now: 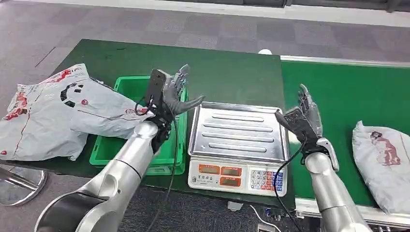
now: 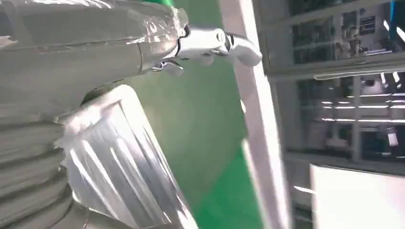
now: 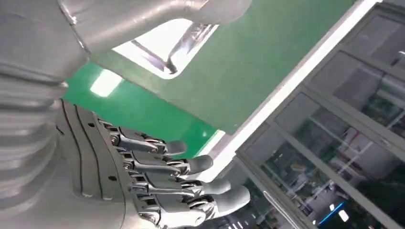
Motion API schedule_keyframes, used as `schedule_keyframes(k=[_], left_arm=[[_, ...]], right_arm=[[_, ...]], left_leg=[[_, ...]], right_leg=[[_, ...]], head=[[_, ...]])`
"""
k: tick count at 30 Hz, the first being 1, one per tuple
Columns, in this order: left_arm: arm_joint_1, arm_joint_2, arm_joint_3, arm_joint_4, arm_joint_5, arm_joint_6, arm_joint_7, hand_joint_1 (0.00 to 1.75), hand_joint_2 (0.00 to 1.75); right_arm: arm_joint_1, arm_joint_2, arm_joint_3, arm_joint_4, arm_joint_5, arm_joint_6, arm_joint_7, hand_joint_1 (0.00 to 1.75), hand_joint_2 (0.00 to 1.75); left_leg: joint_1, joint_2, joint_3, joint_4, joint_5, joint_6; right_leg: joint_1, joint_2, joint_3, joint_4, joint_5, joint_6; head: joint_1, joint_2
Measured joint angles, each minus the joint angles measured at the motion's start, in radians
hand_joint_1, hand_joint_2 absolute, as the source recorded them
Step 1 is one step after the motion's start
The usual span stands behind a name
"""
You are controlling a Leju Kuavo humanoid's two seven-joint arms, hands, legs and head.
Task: Moved the parcel from conveyor to table for the left to box.
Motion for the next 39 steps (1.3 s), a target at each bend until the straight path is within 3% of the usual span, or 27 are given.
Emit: schedule_keyframes(k=[7,8,13,14,21,29,39], left_arm=[[0.028,-0.011,-0.093,0.013,0.066,0.023,-0.008,0.00,1.75],[0.028,-0.011,-0.103,0.014,0.063,0.031,-0.006,0.00,1.75],[0.028,-0.011,-0.138,0.019,0.045,0.059,0.014,0.00,1.75],[0.028,-0.011,-0.145,0.020,0.038,0.066,0.016,0.00,1.75],[0.028,-0.010,-0.178,0.034,0.001,0.108,0.008,0.00,1.75],[0.018,-0.005,-0.218,0.047,-0.034,0.155,0.029,0.00,1.75],[0.027,0.019,-0.218,0.059,-0.024,0.180,0.018,0.00,1.75]], right_arm=[[0.001,0.016,0.000,0.062,-0.029,-0.007,-0.033,0.00,1.75],[0.000,0.018,0.000,0.071,-0.029,-0.007,-0.035,0.00,0.00],[-0.015,0.026,0.016,0.137,-0.027,-0.012,-0.046,0.00,0.00],[-0.025,0.026,0.017,0.159,-0.033,-0.011,-0.057,0.00,1.75],[-0.080,0.026,0.018,0.285,-0.089,-0.003,-0.118,0.00,1.75],[-0.069,0.008,0.018,0.310,-0.041,-0.100,-0.068,0.00,1.75],[0.016,0.000,-0.021,0.281,0.293,-0.317,0.068,0.00,1.75]], left_leg=[[0.001,0.000,0.000,-0.001,0.000,0.000],[0.001,0.000,0.000,0.000,0.000,0.000],[0.000,0.000,0.000,0.000,0.000,0.000],[0.000,0.000,0.000,0.000,0.000,0.000],[0.000,0.000,0.000,0.000,0.000,0.000],[0.000,0.000,0.000,0.000,0.000,0.000],[0.000,0.000,0.000,0.000,0.000,0.000]], right_leg=[[0.001,0.000,0.000,0.000,0.000,0.000],[0.001,0.000,0.000,0.000,0.000,0.000],[0.000,0.000,0.000,0.000,0.000,0.000],[0.000,0.000,0.000,0.000,0.000,0.000],[0.000,0.000,0.000,0.000,0.000,0.000],[0.000,0.000,-0.001,0.000,0.000,0.000],[0.000,0.000,0.000,0.000,0.000,0.000]], head=[[0.000,0.000],[0.000,0.000],[0.000,0.000],[0.000,0.000],[0.000,0.000],[0.000,0.000],[0.000,0.000]])
